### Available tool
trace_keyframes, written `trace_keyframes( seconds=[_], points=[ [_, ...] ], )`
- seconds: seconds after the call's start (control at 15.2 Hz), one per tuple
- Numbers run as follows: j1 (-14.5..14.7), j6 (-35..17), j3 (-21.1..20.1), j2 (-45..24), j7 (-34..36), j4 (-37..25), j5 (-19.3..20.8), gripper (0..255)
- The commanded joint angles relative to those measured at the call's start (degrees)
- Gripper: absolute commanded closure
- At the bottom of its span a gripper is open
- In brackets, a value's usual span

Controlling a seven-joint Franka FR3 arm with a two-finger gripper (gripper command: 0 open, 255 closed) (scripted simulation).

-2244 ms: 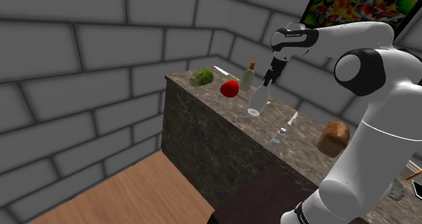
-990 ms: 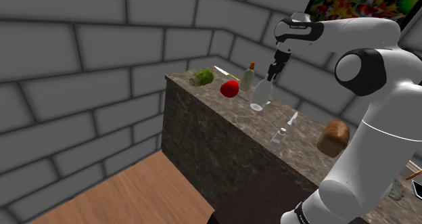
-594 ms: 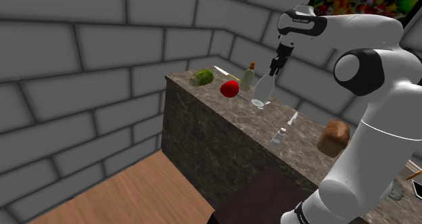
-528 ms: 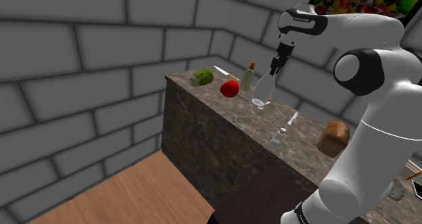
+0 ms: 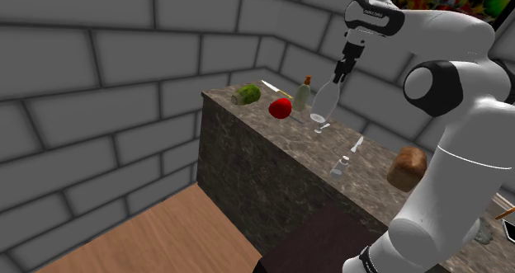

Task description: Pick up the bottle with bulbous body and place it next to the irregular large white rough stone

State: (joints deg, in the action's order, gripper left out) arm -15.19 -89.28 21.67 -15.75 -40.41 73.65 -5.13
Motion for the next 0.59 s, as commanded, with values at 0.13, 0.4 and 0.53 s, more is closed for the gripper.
trace_keyframes(
  seconds=[0.13, 0.4, 0.53],
  points=[
    [-0.56, 3.46, 0.06, -1.34, -0.13, -4.73, -0.51, 255],
    [0.42, 1.51, 0.86, 8.33, -1.04, 6.31, 2.90, 255],
    [0.54, 1.17, 1.14, 12.70, -1.43, 10.70, 4.55, 255]
  ],
)
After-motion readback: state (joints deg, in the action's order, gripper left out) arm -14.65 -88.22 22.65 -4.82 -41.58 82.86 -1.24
